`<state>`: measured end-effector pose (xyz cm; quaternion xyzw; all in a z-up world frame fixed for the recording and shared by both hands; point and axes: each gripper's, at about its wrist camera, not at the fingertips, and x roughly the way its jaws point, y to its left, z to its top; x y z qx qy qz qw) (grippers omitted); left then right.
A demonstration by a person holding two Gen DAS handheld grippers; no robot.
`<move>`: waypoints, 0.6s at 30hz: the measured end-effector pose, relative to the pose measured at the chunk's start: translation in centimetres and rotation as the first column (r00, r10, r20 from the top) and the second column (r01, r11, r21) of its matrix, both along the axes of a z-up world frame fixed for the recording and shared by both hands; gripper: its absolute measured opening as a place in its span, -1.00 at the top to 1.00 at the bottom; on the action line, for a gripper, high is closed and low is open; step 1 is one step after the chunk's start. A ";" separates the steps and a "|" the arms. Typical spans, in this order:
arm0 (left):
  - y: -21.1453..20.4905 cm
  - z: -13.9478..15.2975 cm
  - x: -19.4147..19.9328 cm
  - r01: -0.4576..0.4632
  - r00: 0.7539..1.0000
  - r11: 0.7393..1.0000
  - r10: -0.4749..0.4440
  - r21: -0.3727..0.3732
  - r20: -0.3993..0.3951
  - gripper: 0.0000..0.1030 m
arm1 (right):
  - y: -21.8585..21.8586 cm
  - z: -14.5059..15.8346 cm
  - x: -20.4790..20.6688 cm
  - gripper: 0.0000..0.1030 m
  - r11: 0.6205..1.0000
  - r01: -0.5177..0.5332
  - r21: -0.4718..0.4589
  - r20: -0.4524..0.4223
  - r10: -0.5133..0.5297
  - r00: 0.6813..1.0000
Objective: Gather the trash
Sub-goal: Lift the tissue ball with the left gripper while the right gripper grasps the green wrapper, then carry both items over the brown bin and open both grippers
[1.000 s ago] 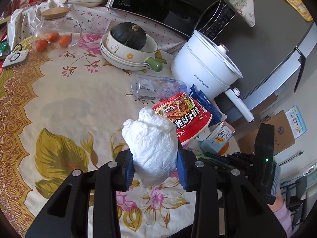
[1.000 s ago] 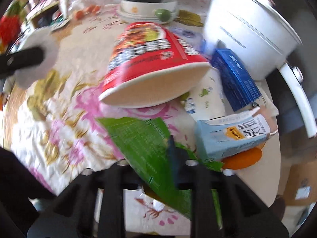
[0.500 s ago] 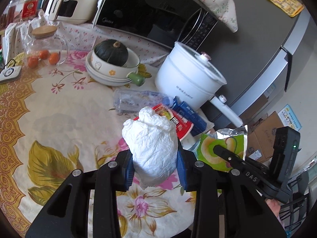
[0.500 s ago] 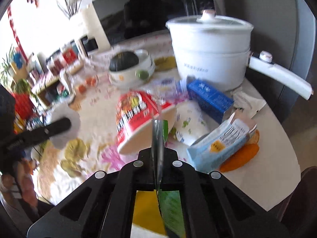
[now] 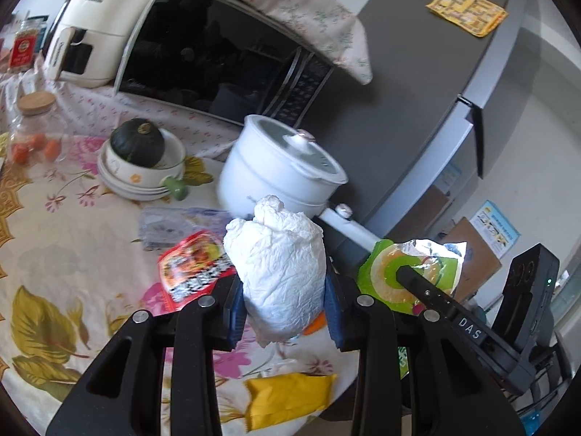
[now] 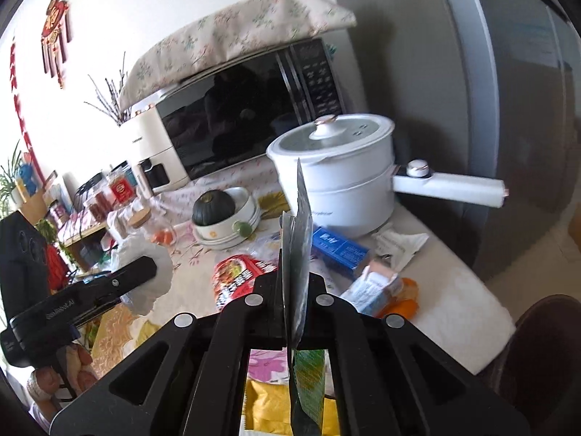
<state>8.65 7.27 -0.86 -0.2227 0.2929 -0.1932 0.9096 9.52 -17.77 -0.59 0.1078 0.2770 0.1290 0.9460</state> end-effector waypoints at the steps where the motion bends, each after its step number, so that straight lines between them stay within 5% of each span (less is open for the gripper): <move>1: -0.7 0.4 -0.1 0.014 1.000 1.000 -0.013 -0.002 0.013 0.31 | -0.4 0.1 -0.3 1.00 1.000 0.009 -0.006 0.007 -0.009 1.000; 11: -8.7 1.8 -1.2 0.140 0.989 0.990 -0.142 0.033 0.051 0.31 | -7.5 1.2 -4.7 1.00 0.985 0.172 -0.030 0.055 -0.170 0.984; 18: -16.8 1.4 -2.1 0.260 0.965 0.965 -0.260 0.033 0.020 0.31 | -14.8 1.2 -7.5 1.00 0.936 0.352 -0.034 0.066 -0.349 0.935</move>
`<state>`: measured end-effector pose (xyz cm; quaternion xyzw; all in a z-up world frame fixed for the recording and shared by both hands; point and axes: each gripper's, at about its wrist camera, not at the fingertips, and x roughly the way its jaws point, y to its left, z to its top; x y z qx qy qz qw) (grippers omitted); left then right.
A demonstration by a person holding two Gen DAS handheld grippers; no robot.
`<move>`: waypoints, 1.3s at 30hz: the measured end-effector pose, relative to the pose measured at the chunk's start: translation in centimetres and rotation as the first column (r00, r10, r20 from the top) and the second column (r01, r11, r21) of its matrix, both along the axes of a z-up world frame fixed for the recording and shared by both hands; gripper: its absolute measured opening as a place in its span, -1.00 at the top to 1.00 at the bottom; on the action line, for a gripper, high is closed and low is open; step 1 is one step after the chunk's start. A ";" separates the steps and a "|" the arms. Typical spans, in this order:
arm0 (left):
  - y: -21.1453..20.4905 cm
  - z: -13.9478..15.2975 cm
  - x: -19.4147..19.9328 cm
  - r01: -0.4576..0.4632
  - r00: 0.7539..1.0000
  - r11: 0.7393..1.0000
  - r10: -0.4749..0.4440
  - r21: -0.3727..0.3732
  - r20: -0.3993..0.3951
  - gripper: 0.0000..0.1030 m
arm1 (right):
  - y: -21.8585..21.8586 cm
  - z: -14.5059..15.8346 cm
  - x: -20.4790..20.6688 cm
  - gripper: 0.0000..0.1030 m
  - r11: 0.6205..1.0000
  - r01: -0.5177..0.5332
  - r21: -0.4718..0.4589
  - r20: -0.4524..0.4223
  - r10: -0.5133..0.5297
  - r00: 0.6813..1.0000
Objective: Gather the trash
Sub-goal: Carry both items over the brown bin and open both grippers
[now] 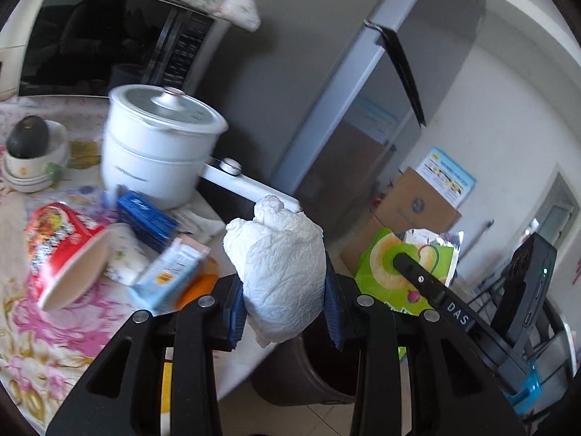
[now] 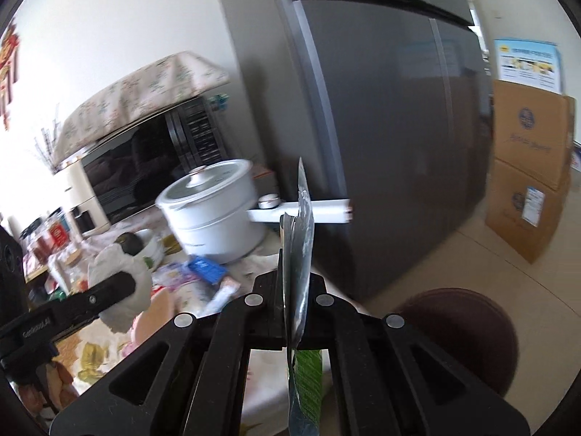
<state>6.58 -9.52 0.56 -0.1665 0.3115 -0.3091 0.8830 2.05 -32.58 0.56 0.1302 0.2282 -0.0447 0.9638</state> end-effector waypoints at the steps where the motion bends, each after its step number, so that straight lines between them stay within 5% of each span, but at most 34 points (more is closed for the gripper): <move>1: -1.0 0.1 -0.2 0.015 1.000 1.000 -0.015 0.006 0.003 0.31 | -1.2 -0.1 -0.3 1.00 0.999 0.035 0.000 -0.005 -0.035 0.999; 6: -7.1 0.5 -0.7 0.099 0.995 0.995 -0.099 0.033 0.013 0.31 | -6.4 -0.9 -0.9 0.97 0.982 0.189 0.009 -0.059 -0.189 0.980; 9: -10.2 0.3 -0.5 0.138 0.990 0.989 -0.138 0.043 0.004 0.31 | -8.7 -1.4 -0.7 0.74 0.957 0.290 0.001 -0.095 -0.289 0.953; 11: -12.1 0.2 -0.1 0.165 0.986 0.985 -0.164 0.044 -0.010 0.31 | -10.0 -1.6 -0.7 -0.31 0.935 0.354 -0.009 -0.106 -0.353 0.930; 15: -15.1 -0.4 0.7 0.203 0.979 0.978 -0.201 0.049 -0.038 0.31 | -11.8 -1.3 -1.9 -0.61 0.869 0.493 -0.047 -0.072 -0.495 0.866; 16: -15.6 -0.7 0.9 0.212 0.977 0.976 -0.209 0.050 -0.046 0.31 | -12.4 -1.2 -2.2 -0.85 0.840 0.540 -0.057 -0.066 -0.543 0.837; 26: -21.1 -3.6 2.1 0.287 0.951 0.956 -0.276 0.064 -0.142 0.30 | -16.6 -2.6 -4.1 -0.86 0.715 0.694 -0.083 -0.139 -0.698 0.702; 33: -25.3 -4.5 2.7 0.339 0.931 0.937 -0.321 0.083 -0.174 0.26 | -18.2 -2.7 -5.6 -0.86 0.665 0.742 -0.082 -0.136 -0.745 0.653; 39: -26.8 -5.2 3.9 0.352 0.917 0.933 -0.328 0.075 -0.227 -0.28 | -18.7 -3.0 -6.3 -0.86 0.645 0.760 -0.081 -0.150 -0.761 0.631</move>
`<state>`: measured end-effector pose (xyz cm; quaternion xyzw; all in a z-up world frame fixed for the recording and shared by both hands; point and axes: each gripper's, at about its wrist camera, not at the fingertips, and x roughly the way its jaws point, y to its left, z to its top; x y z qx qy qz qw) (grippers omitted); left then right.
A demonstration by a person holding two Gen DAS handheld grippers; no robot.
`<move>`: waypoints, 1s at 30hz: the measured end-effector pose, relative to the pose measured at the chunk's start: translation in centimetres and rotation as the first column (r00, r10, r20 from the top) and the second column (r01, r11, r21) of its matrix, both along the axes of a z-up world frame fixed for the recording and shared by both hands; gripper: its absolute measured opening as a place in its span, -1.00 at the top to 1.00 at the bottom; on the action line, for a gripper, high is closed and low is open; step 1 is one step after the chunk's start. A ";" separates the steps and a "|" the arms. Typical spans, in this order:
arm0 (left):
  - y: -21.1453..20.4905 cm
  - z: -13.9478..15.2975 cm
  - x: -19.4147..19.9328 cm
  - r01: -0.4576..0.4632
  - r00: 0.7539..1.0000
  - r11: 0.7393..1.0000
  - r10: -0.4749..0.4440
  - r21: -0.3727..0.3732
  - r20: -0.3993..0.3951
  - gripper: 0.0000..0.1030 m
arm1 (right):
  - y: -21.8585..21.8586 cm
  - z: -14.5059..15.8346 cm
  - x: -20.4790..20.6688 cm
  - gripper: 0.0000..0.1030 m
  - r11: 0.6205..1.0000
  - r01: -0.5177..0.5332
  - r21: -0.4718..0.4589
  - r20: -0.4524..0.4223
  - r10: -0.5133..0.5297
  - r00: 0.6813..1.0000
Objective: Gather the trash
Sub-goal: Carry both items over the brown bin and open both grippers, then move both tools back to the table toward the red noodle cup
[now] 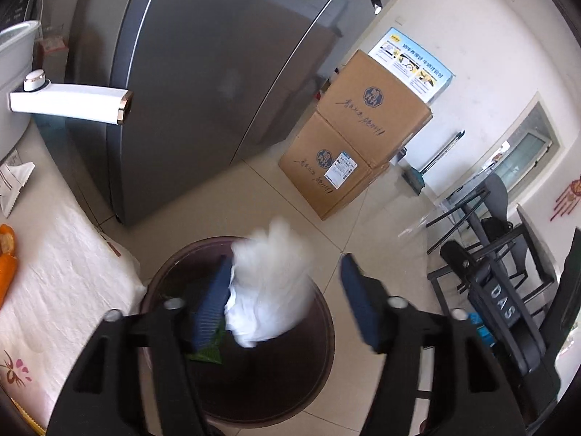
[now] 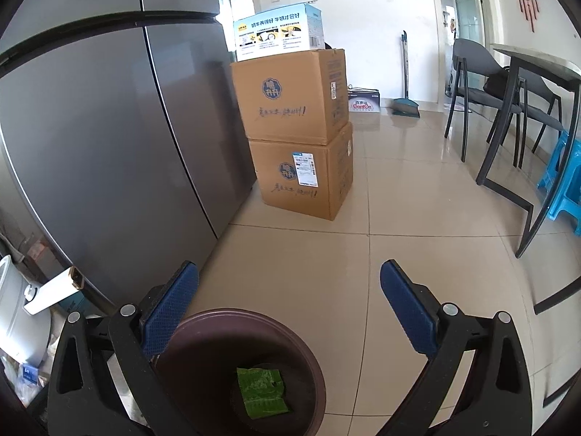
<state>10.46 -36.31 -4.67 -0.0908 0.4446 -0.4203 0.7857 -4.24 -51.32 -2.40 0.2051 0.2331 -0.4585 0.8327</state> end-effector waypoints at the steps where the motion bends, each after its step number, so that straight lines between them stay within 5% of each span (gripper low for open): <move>1: 0.1 0.0 0.0 -0.004 1.000 1.000 0.004 -0.002 -0.002 -0.33 | -0.1 0.0 0.0 -0.86 1.000 0.000 -0.001 -0.004 0.000 1.000; 9: 2.9 0.0 -0.6 -0.059 0.997 0.997 0.056 0.047 0.054 -0.39 | 1.5 -0.1 0.9 -0.86 0.999 -0.043 -0.025 -0.037 0.042 0.998; 21: 12.2 0.1 -0.8 -0.224 0.970 0.969 0.211 0.105 0.118 -0.49 | 8.0 -0.2 4.8 -0.86 0.970 -0.241 -0.031 -0.098 0.237 0.967; 30: 21.5 -0.5 0.1 -0.385 0.919 0.908 0.361 0.165 0.159 -0.57 | 15.3 -1.5 9.0 -0.86 0.875 -0.478 0.074 -0.130 0.483 0.866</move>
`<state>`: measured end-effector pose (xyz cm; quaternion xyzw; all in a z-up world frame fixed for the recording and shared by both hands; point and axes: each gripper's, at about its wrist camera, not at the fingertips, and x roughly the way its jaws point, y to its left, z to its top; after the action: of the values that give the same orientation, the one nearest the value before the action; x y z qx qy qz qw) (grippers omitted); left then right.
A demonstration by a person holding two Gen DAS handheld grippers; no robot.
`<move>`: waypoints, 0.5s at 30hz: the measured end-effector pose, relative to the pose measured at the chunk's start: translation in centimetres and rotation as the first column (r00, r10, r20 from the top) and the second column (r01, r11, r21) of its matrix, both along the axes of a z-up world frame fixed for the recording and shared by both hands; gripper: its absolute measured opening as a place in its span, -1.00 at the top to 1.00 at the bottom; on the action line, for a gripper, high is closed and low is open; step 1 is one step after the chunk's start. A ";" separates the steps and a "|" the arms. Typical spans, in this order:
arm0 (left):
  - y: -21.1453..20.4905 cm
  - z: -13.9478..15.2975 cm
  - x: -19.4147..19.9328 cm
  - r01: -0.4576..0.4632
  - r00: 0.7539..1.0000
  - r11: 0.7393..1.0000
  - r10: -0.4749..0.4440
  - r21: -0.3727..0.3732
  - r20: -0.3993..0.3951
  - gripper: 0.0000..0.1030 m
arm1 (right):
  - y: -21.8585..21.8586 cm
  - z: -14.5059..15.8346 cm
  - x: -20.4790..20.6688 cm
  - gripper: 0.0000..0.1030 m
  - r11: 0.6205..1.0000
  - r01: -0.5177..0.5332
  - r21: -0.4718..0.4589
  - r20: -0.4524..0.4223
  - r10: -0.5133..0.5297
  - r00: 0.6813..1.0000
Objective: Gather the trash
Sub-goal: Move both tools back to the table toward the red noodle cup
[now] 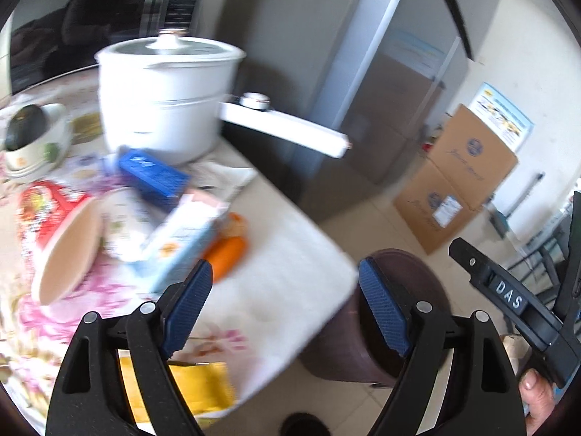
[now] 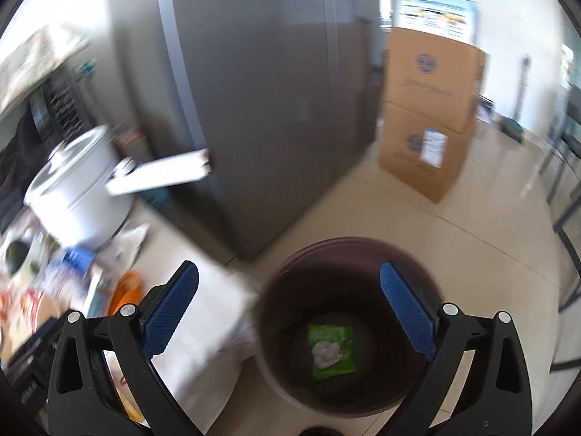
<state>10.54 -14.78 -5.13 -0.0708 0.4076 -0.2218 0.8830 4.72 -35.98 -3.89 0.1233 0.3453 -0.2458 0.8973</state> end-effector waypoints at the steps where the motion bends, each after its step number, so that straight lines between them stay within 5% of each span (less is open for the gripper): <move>1: 1.2 -0.1 0.2 -0.018 1.000 1.000 0.018 0.014 0.001 -0.57 | 0.9 -0.1 0.5 -0.86 1.000 -0.027 -0.011 -0.010 0.027 1.000; 8: 9.3 -0.6 1.2 -0.140 0.990 0.989 0.141 0.053 -0.014 -0.57 | 8.8 -1.6 2.8 -0.86 0.964 -0.259 -0.064 -0.098 0.252 0.963; 15: 16.3 -1.4 2.8 -0.242 0.969 0.961 0.246 0.136 -0.013 -0.68 | 15.9 -3.2 3.5 -0.86 0.873 -0.456 -0.175 -0.199 0.422 0.884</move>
<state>13.35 1.56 -6.57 -0.0644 0.4227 -0.0824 0.9002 8.18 -20.09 -7.05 -0.0763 0.4037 -0.0800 0.9082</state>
